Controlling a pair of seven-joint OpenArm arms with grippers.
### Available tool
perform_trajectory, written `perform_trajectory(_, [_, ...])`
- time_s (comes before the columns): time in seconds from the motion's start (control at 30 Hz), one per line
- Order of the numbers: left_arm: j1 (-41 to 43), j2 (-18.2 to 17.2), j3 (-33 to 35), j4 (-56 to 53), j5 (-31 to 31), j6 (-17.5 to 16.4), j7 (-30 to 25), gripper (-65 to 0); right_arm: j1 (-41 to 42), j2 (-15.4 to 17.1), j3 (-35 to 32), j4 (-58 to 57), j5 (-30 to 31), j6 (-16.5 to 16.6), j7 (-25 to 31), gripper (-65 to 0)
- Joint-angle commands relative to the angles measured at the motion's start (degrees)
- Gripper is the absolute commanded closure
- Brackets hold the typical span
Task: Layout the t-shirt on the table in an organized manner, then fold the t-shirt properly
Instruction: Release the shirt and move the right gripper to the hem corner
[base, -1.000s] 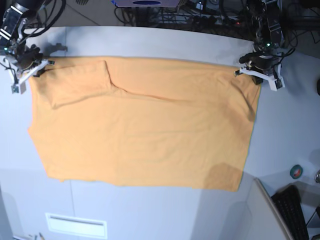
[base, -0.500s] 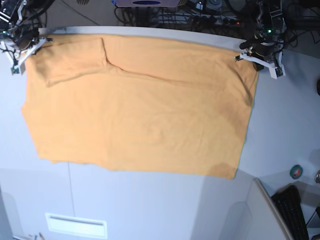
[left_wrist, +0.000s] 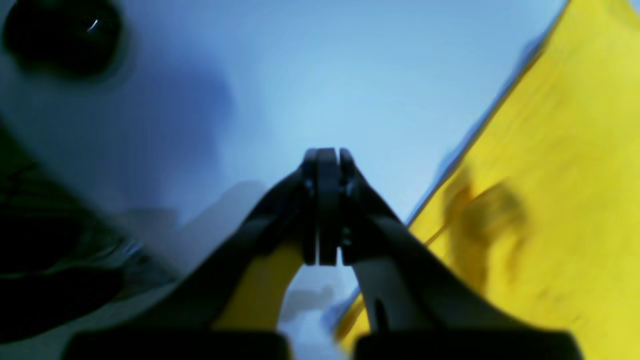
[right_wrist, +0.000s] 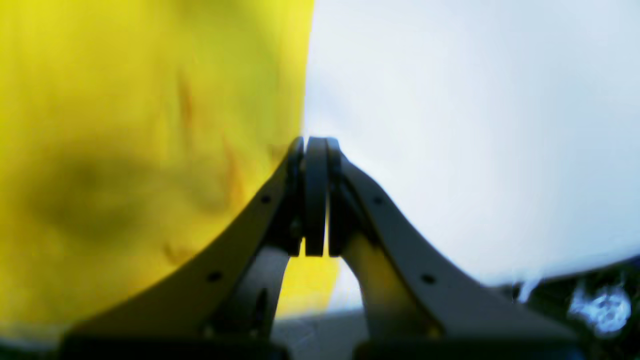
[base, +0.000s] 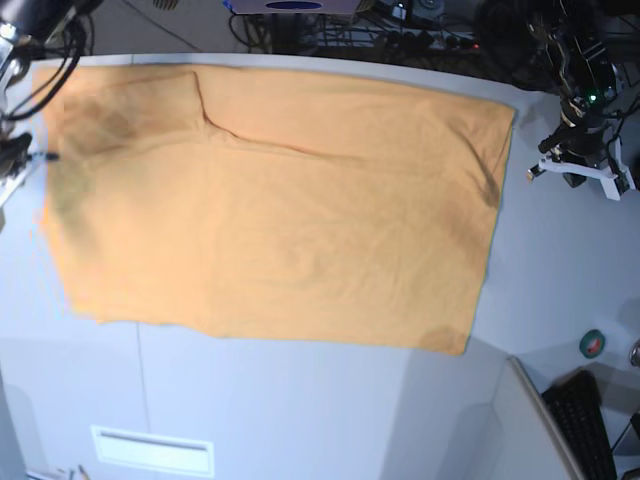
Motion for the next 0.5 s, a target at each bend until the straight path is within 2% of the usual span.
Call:
perform_trajectory(0.0, [-0.82,-0.48,-0.21,0.28,-0.21,-0.12,-1.28,0.0,4.52,1.68,-0.11,-3.55,0.18,-0.2,0.99,-4.8])
perform_trajectory(0.07, [-1.7,-0.04,-0.03,0.1,-0.21,-0.12,-1.28,0.0,11.64,4.32,0.06,-13.57,0.18,-0.11,2.31,-15.3])
perform_trajectory(0.2, [-2.4,-0.13,2.43,-0.25,-0.21,-0.12,-1.37,0.0,24.12,9.24,-0.11,-37.84,-0.08,-0.29,13.74,-32.3])
perform_trajectory(0.23, [-2.4,-0.3,2.78,-0.34,-0.21,-0.12,-1.37,0.0,26.23,10.38,-0.11,-43.02,-0.08,-0.29,16.02,-34.7])
perform_trajectory(0.37, [-2.31,-0.57,2.69,-0.34,-0.21,-0.2,-1.37,0.0,32.48,15.13,-0.11,-61.57,-0.08,-0.38,26.22,-37.7])
perform_trajectory(0.47, [-2.14,-0.83,2.6,-0.42,-0.21,-0.2,-1.37,0.0,32.83,16.36,-0.11,-66.5,-0.17,-0.46,30.79,-37.7])
